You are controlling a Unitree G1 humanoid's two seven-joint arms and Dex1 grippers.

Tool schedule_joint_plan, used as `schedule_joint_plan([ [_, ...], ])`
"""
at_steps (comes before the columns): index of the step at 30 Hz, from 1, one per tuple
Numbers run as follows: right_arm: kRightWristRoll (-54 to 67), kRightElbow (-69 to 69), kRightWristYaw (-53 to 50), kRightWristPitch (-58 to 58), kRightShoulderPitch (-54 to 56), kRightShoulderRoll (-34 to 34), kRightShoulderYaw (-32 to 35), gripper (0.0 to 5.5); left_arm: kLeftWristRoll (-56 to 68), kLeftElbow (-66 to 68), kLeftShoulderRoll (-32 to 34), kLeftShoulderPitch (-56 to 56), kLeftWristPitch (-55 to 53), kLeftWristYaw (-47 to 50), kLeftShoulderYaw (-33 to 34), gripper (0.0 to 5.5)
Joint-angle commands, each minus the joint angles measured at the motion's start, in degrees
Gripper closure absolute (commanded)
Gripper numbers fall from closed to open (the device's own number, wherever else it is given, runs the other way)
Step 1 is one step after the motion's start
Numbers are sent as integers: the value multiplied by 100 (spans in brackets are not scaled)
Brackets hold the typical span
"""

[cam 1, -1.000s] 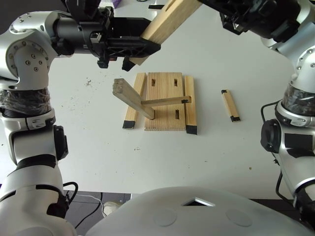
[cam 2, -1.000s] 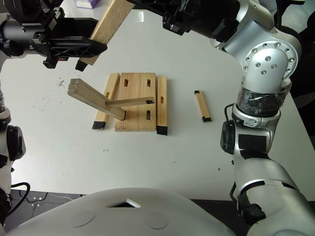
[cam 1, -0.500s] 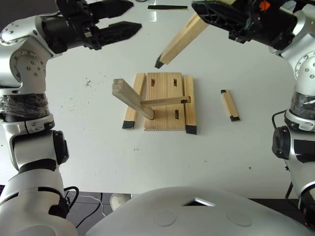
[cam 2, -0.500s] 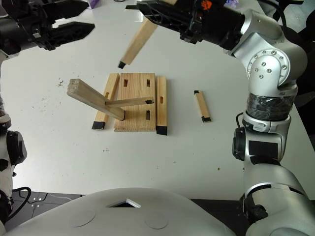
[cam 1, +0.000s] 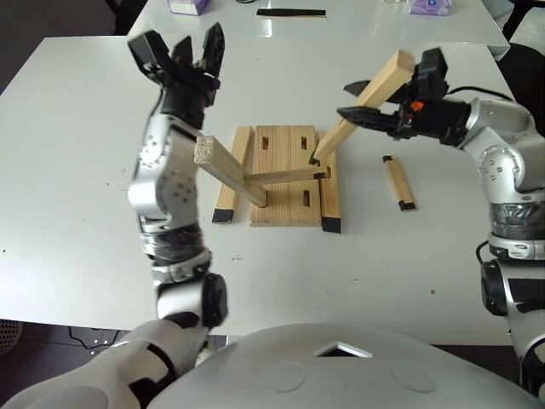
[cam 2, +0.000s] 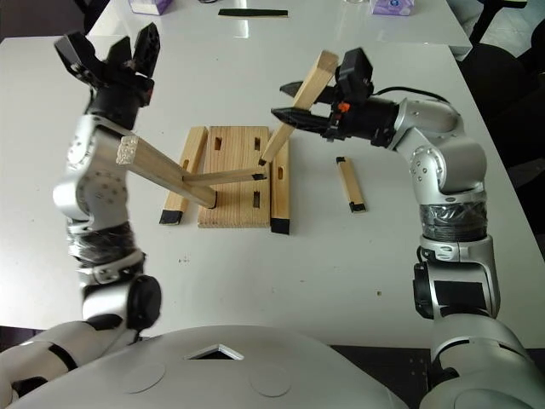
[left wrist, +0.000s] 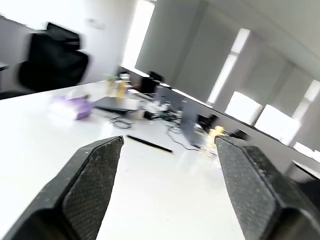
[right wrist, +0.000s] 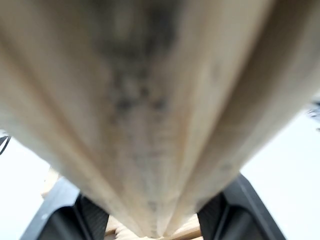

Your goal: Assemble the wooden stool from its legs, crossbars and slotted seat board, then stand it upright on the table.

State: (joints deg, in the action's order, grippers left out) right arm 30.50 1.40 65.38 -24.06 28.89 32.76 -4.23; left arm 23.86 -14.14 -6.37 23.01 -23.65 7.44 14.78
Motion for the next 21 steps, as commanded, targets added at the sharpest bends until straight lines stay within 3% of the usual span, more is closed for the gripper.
schedule_joint_plan([
  [1,-107,116,350,336,-144,-121,-156,349,-442,-53,-458,-201,351,741,-154,211],
  [11,-127,0,669,620,-453,-75,-265,349,-676,287,-350,-326,942,910,-360,211],
  [14,-117,-22,679,695,-499,26,-147,349,-609,206,27,-235,976,1066,96,211],
  [21,10,-429,577,735,-927,195,138,349,-251,218,1739,457,641,986,1508,211],
])
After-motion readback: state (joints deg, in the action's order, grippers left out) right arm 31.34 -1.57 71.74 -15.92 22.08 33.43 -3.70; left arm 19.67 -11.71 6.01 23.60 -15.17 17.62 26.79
